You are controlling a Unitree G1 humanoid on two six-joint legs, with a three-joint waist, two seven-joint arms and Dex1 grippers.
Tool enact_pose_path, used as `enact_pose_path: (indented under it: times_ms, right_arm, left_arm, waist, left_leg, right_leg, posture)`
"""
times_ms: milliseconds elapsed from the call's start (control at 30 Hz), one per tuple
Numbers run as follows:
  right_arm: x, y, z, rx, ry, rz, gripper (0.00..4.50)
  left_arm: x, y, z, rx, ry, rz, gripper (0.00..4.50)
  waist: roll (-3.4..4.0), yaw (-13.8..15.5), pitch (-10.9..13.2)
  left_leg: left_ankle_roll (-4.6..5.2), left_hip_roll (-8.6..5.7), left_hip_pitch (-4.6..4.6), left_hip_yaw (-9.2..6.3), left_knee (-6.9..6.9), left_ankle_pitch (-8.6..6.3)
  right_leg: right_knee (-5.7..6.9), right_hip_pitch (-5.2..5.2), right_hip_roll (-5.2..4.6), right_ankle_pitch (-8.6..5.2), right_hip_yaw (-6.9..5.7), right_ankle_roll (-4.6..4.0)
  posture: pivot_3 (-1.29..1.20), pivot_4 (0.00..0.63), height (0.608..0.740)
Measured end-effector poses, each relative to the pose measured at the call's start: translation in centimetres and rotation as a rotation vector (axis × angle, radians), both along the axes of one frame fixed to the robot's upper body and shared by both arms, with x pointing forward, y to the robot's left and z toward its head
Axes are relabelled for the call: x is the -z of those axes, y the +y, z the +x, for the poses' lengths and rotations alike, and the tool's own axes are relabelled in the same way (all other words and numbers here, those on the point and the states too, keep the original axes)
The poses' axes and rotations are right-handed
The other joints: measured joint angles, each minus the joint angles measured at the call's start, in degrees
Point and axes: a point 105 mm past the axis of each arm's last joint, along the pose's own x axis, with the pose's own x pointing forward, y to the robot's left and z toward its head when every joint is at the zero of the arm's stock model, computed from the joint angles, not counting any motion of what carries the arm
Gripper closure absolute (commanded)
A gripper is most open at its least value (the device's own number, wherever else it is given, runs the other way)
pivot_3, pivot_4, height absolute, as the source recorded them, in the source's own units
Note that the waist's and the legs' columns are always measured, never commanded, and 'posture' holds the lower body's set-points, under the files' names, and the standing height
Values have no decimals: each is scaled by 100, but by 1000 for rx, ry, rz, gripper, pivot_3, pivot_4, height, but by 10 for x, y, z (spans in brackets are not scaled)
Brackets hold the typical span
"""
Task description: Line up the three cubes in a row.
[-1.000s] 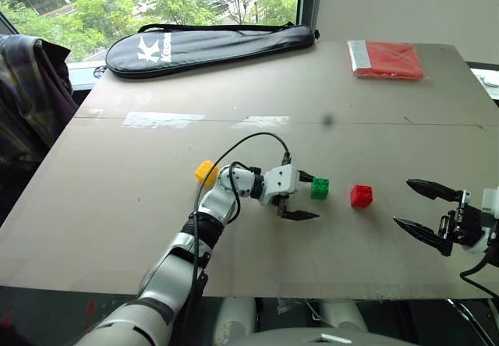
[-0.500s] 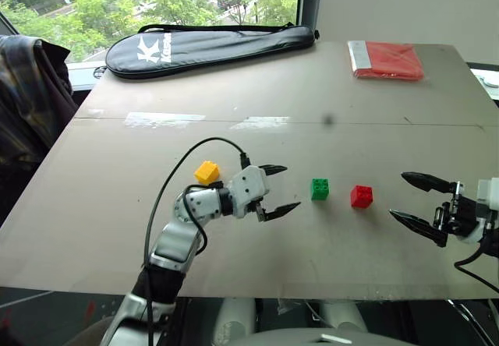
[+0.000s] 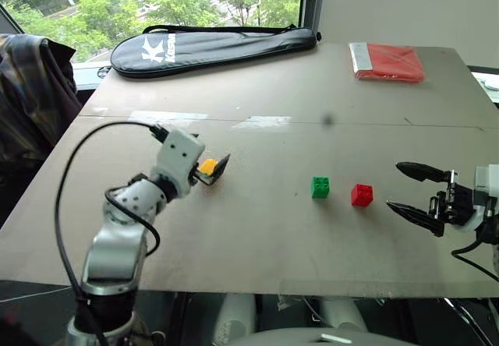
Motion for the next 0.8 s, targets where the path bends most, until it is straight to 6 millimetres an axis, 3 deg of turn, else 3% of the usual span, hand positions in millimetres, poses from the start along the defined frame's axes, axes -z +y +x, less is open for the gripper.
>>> enact_pose_path:
  times_ms: [67,300,500,633,800]
  right_arm:
    - [0,0,0,0,1,1,0]
    - [-1,1,0,3,-1,8,0]
    - [0,6,-4,8,0,18,0]
    - [-2,8,-5,12,-9,19,0]
    - [-2,9,-5,22,-9,24,0]
  left_arm:
    - [-6,1,0,-14,61,-3,110]
    - [0,-1,-4,-90,410,-14,110]
    - [34,14,-1,-188,676,120,110]
    - [47,9,7,-200,749,171,110]
    - [42,-8,23,-188,747,183,110]
  waist:
    - [1,-20,0]
    - [-17,-27,13]
    - [-21,-54,17]
    - [-38,-48,28]
    - [-41,-2,30]
  left_leg:
    - [0,0,1,3,-9,-1]
    - [0,0,-11,-15,-15,-1]
    - [-2,-2,-5,-14,-14,0]
    - [-2,-3,-8,-12,-11,0]
    - [-2,-5,-14,-12,-10,0]
  right_leg:
    - [-5,-2,0,3,3,9]
    - [-4,-11,3,0,-12,11]
    - [1,-10,2,0,-7,10]
    - [0,-11,1,1,-6,9]
    - [-4,-13,1,1,-6,10]
  posture:
    - [0,150,708]
    - [0,150,708]
    - [0,150,708]
    - [0,150,708]
    - [0,150,708]
